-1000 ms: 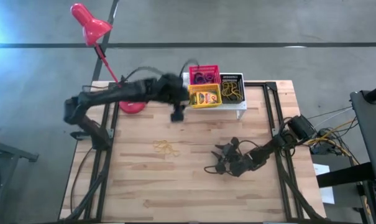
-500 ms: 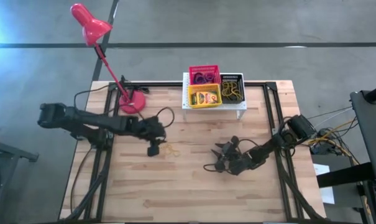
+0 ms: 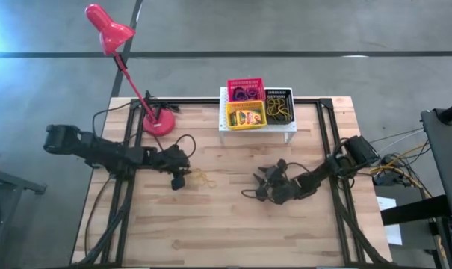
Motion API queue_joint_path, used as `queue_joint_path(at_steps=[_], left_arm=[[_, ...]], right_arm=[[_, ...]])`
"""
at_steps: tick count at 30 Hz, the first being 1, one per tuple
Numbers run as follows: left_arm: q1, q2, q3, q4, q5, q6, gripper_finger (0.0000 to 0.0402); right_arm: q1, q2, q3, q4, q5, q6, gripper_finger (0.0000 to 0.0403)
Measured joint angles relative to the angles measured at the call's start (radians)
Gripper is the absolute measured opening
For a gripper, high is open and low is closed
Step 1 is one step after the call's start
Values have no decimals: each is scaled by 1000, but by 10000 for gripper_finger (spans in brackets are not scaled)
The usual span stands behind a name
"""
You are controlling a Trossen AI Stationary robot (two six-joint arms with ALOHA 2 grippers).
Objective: Pick & Place Office Desk Supplies
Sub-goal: Put the yellow rubber band into the black bin on the shelf
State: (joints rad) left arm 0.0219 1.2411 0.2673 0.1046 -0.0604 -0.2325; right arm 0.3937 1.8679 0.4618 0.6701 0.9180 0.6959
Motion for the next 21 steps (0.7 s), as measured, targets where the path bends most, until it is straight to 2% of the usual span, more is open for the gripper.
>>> queue_joint_path(at_steps=[6,13,21], left_arm=[[-2,0,-68,170,-25,68,122],[-2,0,-131,326,-45,68,122],[-2,46,-133,365,-52,68,122]], right_arm=[[-12,0,0,0,-2,0,166],[-16,0,0,0,-2,0,166],[-16,0,0,0,-2,0,166]])
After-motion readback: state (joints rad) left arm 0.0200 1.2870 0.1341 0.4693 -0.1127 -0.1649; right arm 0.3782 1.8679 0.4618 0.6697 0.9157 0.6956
